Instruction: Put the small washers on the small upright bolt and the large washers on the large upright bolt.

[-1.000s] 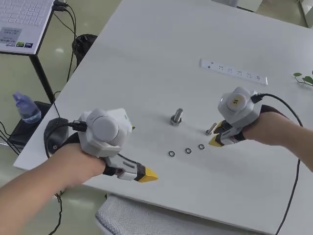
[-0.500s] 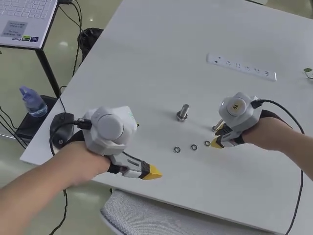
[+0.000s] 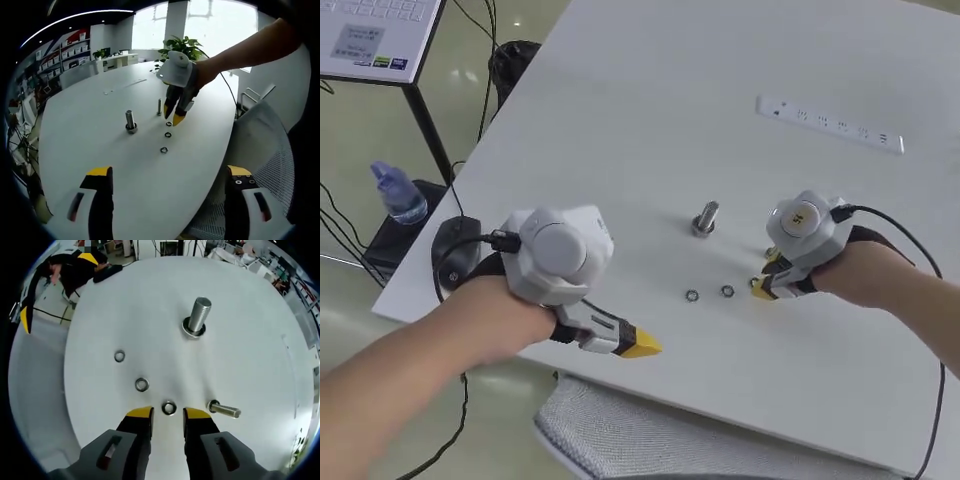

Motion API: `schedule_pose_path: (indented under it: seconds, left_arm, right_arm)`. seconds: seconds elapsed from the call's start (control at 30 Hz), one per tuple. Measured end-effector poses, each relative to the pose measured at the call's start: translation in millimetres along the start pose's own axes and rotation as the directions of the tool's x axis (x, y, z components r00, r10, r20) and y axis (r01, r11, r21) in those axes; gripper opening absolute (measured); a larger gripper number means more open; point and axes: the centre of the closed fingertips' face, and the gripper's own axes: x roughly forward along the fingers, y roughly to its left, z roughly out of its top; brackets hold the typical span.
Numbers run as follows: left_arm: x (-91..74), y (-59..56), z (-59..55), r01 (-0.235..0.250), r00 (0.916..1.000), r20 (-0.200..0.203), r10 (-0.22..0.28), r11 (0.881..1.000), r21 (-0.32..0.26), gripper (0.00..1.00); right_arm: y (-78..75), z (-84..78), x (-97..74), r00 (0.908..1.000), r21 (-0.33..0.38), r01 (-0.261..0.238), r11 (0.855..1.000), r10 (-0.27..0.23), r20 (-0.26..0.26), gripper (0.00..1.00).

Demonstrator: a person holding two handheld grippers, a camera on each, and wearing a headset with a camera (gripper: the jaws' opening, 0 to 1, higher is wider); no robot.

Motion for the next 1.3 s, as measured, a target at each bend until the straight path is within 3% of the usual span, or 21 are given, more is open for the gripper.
schedule_pose_path:
  seconds: [0.47,0.7,1.3]
  left_arm:
    - [-1.5,-3.8,-7.3,0.015,0.9997,-0.019,-0.015,1.000,-0.008,0.90]
    - [-1.3,-4.1,-5.3,0.015,0.9998,-0.009,-0.015,1.000,-0.017,0.88]
    - [-2.2,-7.7,-11.2,0.022,0.9990,-0.037,-0.022,1.000,-0.005,0.83]
  right_arm:
    - [1.0,-1.5,4.3,1.0000,-0.006,0.002,1.000,-0.002,0.000,0.24]
    - [1.5,-1.3,4.4,0.9998,-0.008,0.005,1.000,-0.005,-0.017,0.21]
    - [0.5,-1.9,6.4,0.9985,-0.024,0.017,1.000,-0.018,-0.052,0.14]
